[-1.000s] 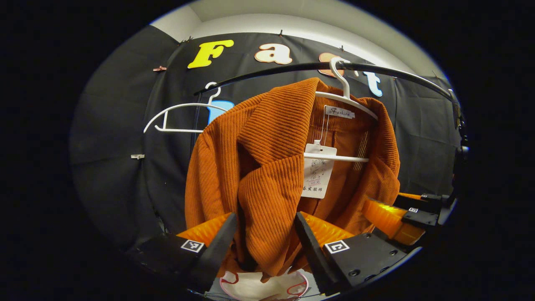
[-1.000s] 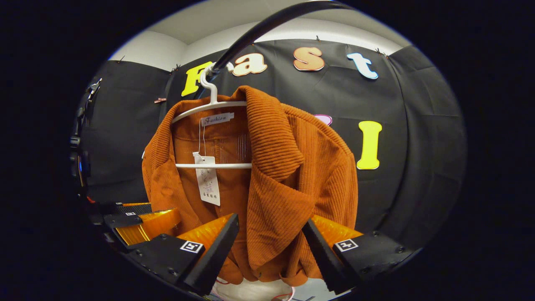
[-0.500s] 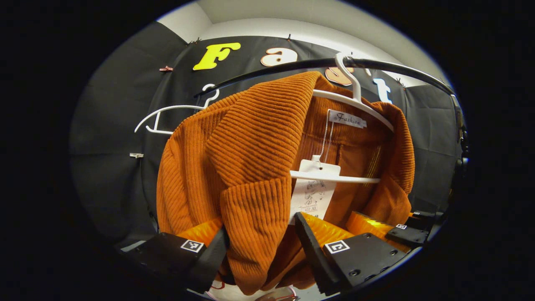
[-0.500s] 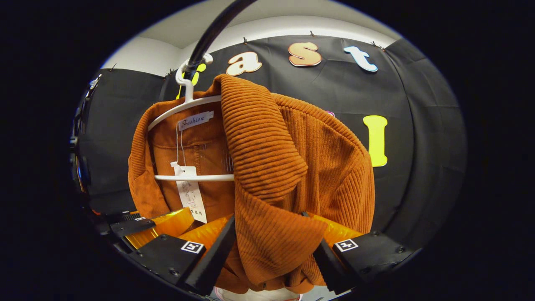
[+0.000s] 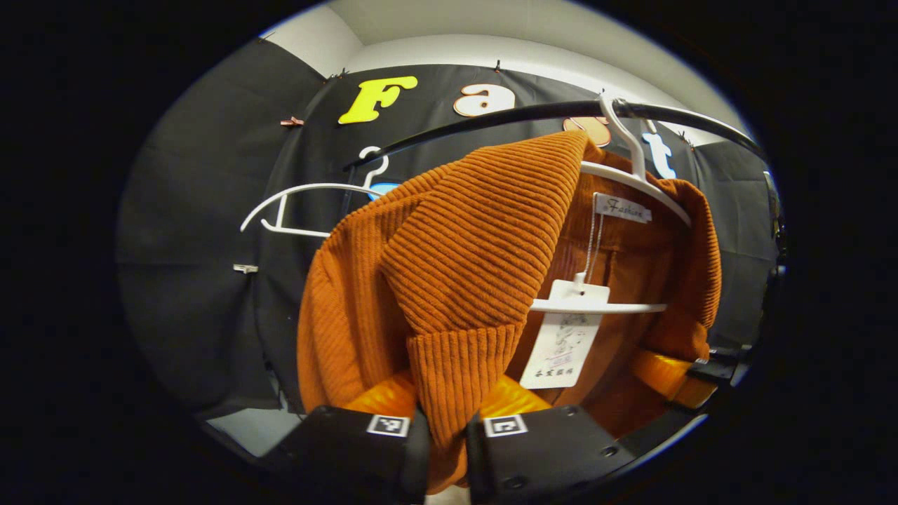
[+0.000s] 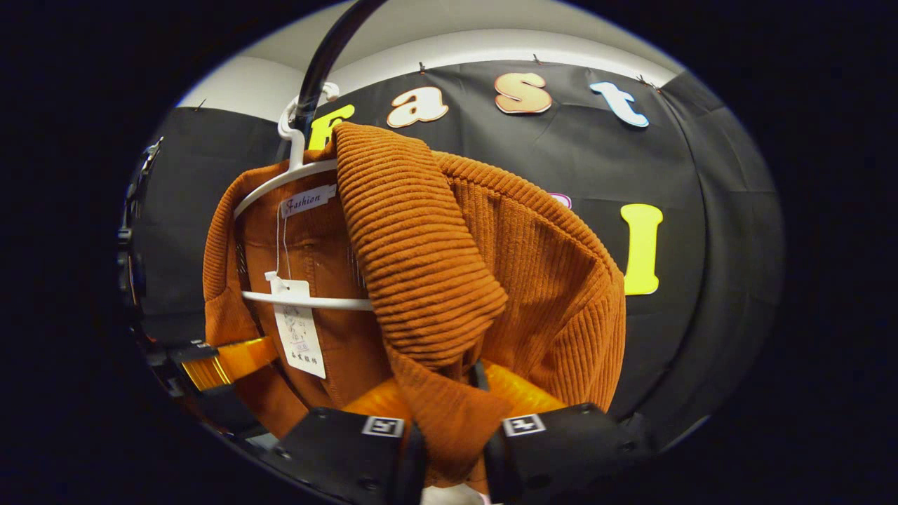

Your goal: Grasp the clothes on the hanger with both hands and then place them into the laundry hamper below.

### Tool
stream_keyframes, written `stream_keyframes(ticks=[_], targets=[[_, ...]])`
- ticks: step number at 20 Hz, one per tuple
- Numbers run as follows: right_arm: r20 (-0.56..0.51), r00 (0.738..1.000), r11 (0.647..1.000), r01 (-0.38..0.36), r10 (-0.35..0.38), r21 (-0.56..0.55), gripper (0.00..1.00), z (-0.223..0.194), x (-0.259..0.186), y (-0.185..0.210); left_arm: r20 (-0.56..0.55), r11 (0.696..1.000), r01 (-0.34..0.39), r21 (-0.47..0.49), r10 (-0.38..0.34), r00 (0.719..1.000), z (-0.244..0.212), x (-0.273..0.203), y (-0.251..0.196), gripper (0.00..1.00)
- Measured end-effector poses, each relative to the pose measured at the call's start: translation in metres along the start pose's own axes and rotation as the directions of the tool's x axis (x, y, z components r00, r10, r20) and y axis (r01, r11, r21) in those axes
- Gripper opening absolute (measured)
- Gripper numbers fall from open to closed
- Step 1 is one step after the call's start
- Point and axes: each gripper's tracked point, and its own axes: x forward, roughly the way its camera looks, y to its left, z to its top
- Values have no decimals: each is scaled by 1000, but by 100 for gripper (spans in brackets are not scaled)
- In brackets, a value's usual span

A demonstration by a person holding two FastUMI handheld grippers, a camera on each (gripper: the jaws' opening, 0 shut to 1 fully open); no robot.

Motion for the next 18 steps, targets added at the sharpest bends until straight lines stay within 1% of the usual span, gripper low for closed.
stream_keyframes(ticks=[1, 2, 4, 7, 9, 13, 14, 15, 17, 18], targets=[[8, 1000, 1000, -17, 17, -3, 30, 3, -1, -4, 0, 1000, 1, 14, -1, 1000, 0, 1, 0, 13], [7, 1000, 1000, -16, 16, 2, 15, 5, -3, -11, -2, 1000, 0, 23, 0, 1000, 2, 0, 1, 8], [21, 1000, 1000, -3, 3, 20, 15, 11, -6, -31, 4, 999, -30, 27, 29, 1000, 7, -2, 15, 7], [58, 998, 998, 37, -39, 43, 15, 28, -6, -56, 31, 996, -79, 30, 78, 996, 21, -12, 37, 7], [71, 996, 997, 58, -61, 52, 15, 39, -10, -68, 54, 995, -85, 44, 82, 995, 36, -22, 48, 7], [107, 988, 993, 103, -108, 50, 15, 57, -22, -87, 110, 986, -110, 128, 96, 989, 65, -33, 71, 7], [110, 987, 992, 114, -119, 52, 10, 58, -25, -89, 127, 981, -124, 148, 105, 986, 74, -36, 74, 7], [112, 986, 992, 119, -124, 51, 15, 61, -28, -91, 152, 977, -134, 165, 109, 982, 83, -39, 78, 7], [129, 982, 990, 129, -134, 49, 15, 70, -34, -98, 193, 973, -138, 184, 102, 976, 100, -43, 81, 7], [136, 981, 990, 132, -138, 54, 19, 74, -38, -101, 212, 973, -134, 189, 93, 973, 110, -43, 82, 7]])
